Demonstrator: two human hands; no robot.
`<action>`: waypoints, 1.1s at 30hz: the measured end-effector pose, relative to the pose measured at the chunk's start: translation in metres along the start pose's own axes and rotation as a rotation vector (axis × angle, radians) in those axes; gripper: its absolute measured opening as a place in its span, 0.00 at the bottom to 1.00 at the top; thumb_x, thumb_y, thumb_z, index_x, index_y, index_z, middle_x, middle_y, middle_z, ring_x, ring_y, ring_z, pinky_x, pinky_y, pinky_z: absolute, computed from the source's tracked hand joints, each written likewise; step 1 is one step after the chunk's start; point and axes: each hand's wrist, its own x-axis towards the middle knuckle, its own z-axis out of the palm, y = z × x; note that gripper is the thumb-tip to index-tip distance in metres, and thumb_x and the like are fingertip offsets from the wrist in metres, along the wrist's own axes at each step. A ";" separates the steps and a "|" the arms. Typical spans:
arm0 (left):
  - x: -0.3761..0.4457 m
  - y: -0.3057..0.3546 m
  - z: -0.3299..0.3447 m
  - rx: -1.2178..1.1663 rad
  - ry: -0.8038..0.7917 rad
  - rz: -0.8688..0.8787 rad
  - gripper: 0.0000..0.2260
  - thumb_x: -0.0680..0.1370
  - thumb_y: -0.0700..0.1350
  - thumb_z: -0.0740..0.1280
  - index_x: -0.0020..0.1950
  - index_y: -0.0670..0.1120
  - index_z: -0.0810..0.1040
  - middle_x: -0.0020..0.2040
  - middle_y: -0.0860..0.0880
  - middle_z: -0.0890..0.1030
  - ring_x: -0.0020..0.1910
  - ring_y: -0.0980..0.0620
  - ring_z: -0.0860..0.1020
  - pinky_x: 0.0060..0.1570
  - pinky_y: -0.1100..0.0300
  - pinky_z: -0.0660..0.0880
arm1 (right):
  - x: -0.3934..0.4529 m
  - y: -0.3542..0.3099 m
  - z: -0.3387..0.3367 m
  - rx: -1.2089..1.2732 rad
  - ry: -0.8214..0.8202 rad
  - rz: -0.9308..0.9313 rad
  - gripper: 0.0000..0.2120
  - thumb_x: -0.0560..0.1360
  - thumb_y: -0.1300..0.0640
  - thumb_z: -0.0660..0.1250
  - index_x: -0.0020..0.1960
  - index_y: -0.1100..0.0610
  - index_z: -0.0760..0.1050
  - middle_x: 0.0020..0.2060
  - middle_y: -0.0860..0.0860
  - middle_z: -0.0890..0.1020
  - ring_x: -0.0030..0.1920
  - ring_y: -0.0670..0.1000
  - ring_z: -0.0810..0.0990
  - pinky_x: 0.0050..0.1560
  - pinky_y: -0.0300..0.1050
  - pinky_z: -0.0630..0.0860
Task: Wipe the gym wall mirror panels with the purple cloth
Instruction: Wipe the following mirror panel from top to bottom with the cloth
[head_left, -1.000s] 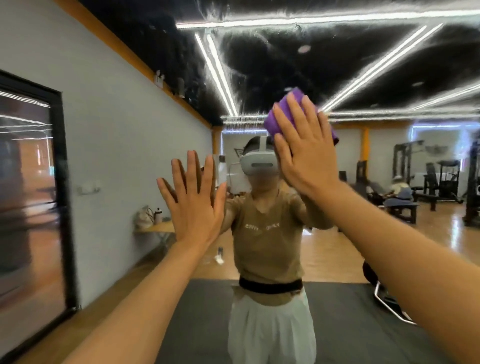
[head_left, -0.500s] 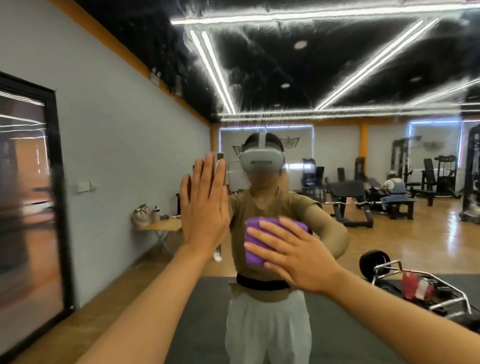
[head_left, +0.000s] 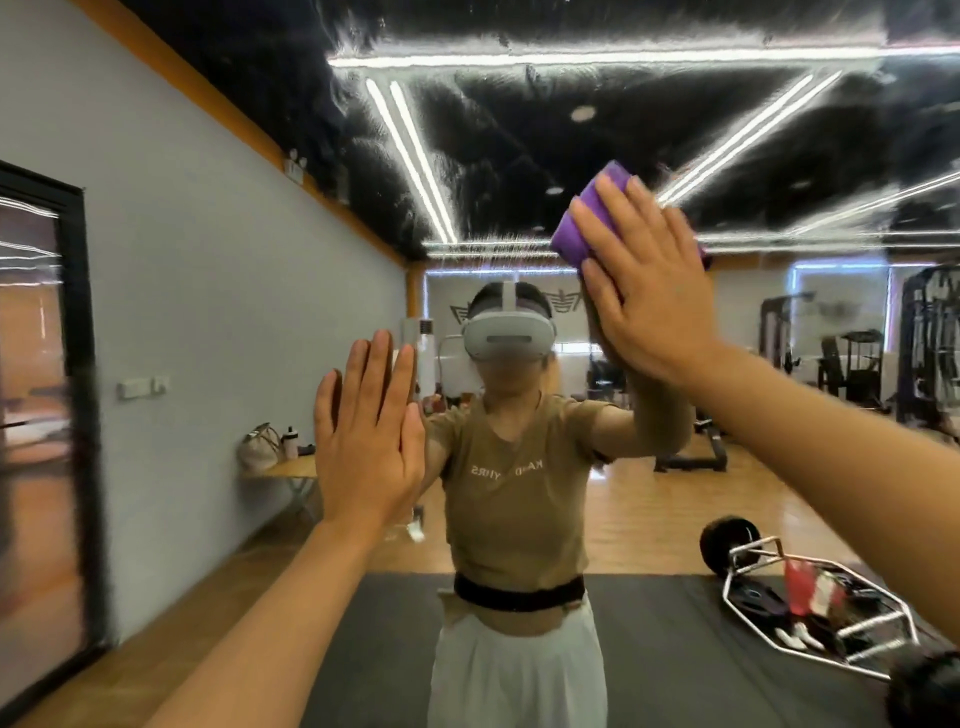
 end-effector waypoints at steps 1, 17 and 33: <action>0.000 0.000 0.000 0.003 0.000 0.001 0.25 0.84 0.48 0.50 0.82 0.47 0.56 0.82 0.45 0.58 0.81 0.46 0.56 0.78 0.45 0.51 | -0.021 -0.008 0.004 -0.013 -0.020 -0.035 0.25 0.85 0.49 0.52 0.81 0.53 0.59 0.81 0.55 0.59 0.81 0.57 0.53 0.80 0.58 0.49; 0.008 0.044 -0.006 -0.025 -0.066 -0.206 0.32 0.82 0.58 0.51 0.82 0.40 0.54 0.83 0.41 0.52 0.82 0.42 0.48 0.79 0.41 0.43 | -0.160 0.011 0.002 -0.127 -0.293 -0.594 0.32 0.82 0.49 0.60 0.83 0.47 0.52 0.81 0.52 0.56 0.81 0.54 0.52 0.81 0.55 0.46; 0.011 0.073 0.005 0.001 -0.054 -0.385 0.36 0.82 0.60 0.50 0.82 0.38 0.50 0.83 0.40 0.49 0.82 0.41 0.46 0.78 0.39 0.43 | -0.092 0.015 -0.005 -0.063 -0.099 -0.141 0.28 0.83 0.52 0.56 0.82 0.51 0.56 0.81 0.55 0.56 0.81 0.58 0.52 0.80 0.60 0.49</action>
